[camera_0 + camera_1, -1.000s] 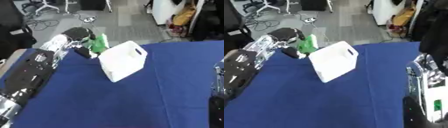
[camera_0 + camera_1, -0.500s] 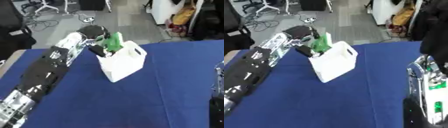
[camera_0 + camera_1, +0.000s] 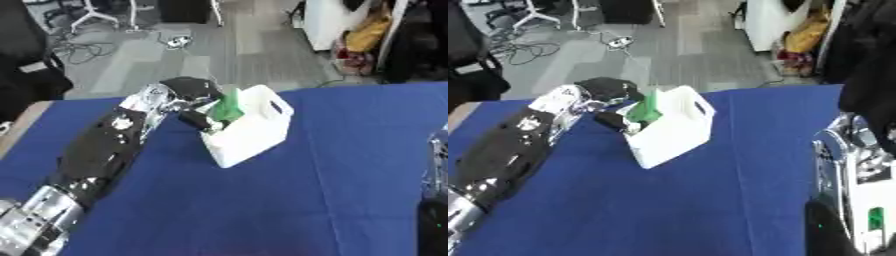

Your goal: Pick up objects on the table and place them in the box.

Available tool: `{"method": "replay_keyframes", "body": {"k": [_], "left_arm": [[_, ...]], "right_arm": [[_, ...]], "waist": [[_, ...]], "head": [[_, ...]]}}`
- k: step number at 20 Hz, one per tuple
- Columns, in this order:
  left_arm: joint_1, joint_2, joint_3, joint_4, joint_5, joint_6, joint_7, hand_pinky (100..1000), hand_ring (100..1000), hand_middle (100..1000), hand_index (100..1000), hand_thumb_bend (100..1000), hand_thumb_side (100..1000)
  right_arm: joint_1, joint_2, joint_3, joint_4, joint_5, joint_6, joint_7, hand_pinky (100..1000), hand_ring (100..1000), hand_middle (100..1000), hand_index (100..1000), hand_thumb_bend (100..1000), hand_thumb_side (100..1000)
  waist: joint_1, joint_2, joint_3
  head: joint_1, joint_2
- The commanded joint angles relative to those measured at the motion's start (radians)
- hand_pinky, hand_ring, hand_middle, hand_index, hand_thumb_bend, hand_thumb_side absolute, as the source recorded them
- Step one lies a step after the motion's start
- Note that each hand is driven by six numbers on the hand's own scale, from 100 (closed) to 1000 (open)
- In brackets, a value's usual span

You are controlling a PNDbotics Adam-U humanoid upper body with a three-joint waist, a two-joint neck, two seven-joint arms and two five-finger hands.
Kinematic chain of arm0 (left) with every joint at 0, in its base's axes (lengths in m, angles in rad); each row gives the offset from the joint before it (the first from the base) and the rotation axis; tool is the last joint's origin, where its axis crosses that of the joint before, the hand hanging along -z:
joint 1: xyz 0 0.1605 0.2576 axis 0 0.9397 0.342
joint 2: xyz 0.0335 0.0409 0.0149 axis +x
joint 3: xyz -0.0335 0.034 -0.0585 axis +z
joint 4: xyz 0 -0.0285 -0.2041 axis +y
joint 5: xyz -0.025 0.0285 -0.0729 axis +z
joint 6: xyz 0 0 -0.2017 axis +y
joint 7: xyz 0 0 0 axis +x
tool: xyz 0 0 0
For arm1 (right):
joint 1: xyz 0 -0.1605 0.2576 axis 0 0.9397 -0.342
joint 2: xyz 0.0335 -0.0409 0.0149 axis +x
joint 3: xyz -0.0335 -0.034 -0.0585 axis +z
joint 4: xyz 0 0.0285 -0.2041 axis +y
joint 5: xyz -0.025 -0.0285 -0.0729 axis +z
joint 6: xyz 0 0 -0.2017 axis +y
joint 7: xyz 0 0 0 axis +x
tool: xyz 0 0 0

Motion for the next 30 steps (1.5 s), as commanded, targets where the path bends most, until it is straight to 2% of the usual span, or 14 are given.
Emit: {"method": "replay_keyframes", "body": {"k": [1,7,8,13,15,17,18,21,23,26,27,28,29,30], "left_arm": [[-0.020,0.019,0.018,-0.027,0.011,-0.006,0.020,858,981,1000,923,186,1000],[-0.018,0.028,0.015,-0.033,0.002,0.000,0.049,926,1000,1000,951,252,1000],[-0.018,0.028,0.015,-0.034,-0.003,-0.004,0.050,981,1000,1000,983,351,1000],[-0.010,0.034,0.022,-0.048,-0.010,-0.015,0.080,942,1000,1000,958,322,1000],[0.012,0.046,0.036,-0.082,0.021,-0.004,0.108,853,968,1000,934,280,1000],[0.064,0.073,0.053,-0.171,0.103,0.027,0.159,612,776,876,852,191,989],[0.100,0.090,0.056,-0.229,0.161,0.050,0.179,556,744,849,839,204,963],[0.234,0.136,0.066,-0.440,0.365,0.128,0.207,461,670,786,830,187,952],[0.328,0.149,0.087,-0.596,0.497,0.190,0.216,411,625,751,828,181,951],[0.444,0.138,0.136,-0.810,0.642,0.272,0.252,390,601,723,819,175,956],[0.472,0.130,0.155,-0.875,0.669,0.290,0.273,387,593,712,815,172,957],[0.496,0.127,0.169,-0.930,0.687,0.306,0.290,388,597,718,817,173,957],[0.514,0.123,0.184,-0.977,0.701,0.318,0.314,377,576,691,807,173,963],[0.526,0.121,0.197,-1.017,0.709,0.329,0.339,385,580,698,807,176,970]], "right_arm": [[-0.025,0.000,0.002,-0.015,-0.001,0.000,-0.005,229,327,408,661,126,1000],[-0.025,0.000,0.002,-0.015,0.001,0.000,-0.008,229,327,407,660,125,1000],[-0.025,0.000,0.002,-0.015,0.001,0.000,-0.008,228,327,407,660,125,1000],[-0.025,-0.001,0.002,-0.015,0.003,-0.001,-0.009,229,327,410,664,125,1000],[-0.026,-0.001,-0.001,-0.015,0.006,-0.004,-0.011,233,329,417,665,125,1000],[-0.023,-0.002,-0.007,-0.015,0.016,-0.009,-0.012,238,332,423,656,122,1000],[-0.021,-0.004,-0.011,-0.015,0.023,-0.006,-0.011,239,334,423,658,120,1000],[-0.009,-0.014,-0.032,-0.015,0.047,0.032,-0.008,242,342,424,648,112,1000],[-0.006,-0.027,-0.046,-0.013,0.078,0.072,0.006,247,349,423,630,118,1000],[-0.010,-0.047,-0.051,-0.003,0.160,0.123,0.084,248,350,421,615,174,1000],[-0.013,-0.060,-0.044,0.003,0.206,0.133,0.152,253,354,425,612,209,1000],[-0.014,-0.061,-0.042,0.006,0.251,0.138,0.225,250,351,423,614,188,1000],[-0.016,-0.080,-0.028,0.015,0.315,0.139,0.305,270,375,448,613,318,1000],[-0.019,-0.088,-0.012,0.025,0.397,0.128,0.422,276,380,451,611,391,1000]], "waist": [[-0.001,-0.011,0.001],[0.000,-0.012,0.002],[0.000,-0.012,0.002],[0.000,-0.011,0.003],[0.001,-0.010,0.005],[0.002,-0.008,0.010],[0.002,-0.007,0.013],[-0.001,-0.007,0.028],[-0.009,-0.007,0.043],[-0.021,-0.009,0.065],[-0.027,-0.010,0.075],[-0.029,-0.010,0.081],[-0.033,-0.011,0.091],[-0.036,-0.012,0.098]], "head": [[0.005,-0.008],[0.004,-0.007],[0.004,-0.007],[0.000,-0.011],[-0.008,-0.023],[-0.020,-0.039],[-0.026,-0.044],[-0.043,-0.063],[-0.073,-0.093],[-0.146,-0.158],[-0.177,-0.187],[-0.194,-0.203],[-0.220,-0.232],[-0.239,-0.255]]}}
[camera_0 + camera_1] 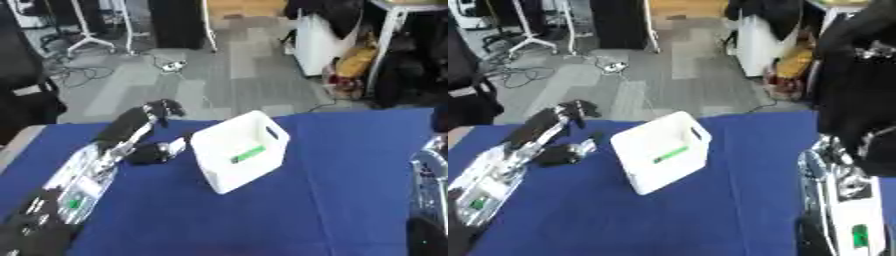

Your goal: Pick up objects on the table and place them in the box.

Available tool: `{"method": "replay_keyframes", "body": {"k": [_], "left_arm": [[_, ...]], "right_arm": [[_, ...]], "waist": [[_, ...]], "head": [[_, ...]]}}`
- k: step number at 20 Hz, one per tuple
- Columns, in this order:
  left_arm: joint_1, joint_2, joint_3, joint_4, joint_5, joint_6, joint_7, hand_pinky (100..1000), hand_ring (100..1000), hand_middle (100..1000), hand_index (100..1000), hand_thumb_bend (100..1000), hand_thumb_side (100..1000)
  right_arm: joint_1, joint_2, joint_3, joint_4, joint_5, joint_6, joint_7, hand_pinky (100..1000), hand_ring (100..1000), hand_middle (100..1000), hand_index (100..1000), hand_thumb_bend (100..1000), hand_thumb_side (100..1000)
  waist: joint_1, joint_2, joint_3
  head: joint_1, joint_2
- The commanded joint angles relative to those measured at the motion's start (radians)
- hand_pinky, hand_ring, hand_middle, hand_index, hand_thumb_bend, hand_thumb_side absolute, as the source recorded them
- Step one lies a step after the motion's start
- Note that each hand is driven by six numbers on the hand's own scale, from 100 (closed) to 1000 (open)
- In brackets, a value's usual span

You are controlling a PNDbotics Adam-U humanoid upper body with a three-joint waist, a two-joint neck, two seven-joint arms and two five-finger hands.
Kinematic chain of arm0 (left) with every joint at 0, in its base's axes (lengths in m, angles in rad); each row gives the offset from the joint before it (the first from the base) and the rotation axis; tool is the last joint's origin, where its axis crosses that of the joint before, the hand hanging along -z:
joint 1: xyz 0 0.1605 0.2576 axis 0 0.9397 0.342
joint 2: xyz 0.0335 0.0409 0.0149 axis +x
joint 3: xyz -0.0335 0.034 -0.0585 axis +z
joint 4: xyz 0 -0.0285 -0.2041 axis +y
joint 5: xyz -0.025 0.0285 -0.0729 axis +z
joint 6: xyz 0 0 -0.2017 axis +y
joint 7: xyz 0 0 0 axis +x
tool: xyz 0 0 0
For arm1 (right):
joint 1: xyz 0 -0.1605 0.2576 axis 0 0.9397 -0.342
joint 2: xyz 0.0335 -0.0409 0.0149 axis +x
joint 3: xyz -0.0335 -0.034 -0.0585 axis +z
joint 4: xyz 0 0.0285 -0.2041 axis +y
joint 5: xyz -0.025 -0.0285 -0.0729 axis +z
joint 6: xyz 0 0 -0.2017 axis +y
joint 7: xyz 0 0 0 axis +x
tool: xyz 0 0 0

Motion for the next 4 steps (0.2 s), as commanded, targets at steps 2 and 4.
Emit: {"method": "replay_keyframes", "body": {"k": [2,4], "left_arm": [[0.014,0.009,0.055,-0.186,0.049,0.043,0.085,393,582,705,814,184,993],[0.017,0.011,0.047,-0.229,0.057,0.044,0.099,404,593,718,820,196,1000]], "right_arm": [[-0.022,-0.026,0.042,0.024,0.228,-0.038,0.410,283,391,460,618,454,1000],[-0.024,-0.020,0.048,0.037,0.232,-0.071,0.547,284,392,459,618,482,1000]], "waist": [[-0.005,-0.016,0.014],[-0.008,-0.016,0.018]], "head": [[-0.077,-0.096],[-0.095,-0.128]]}}
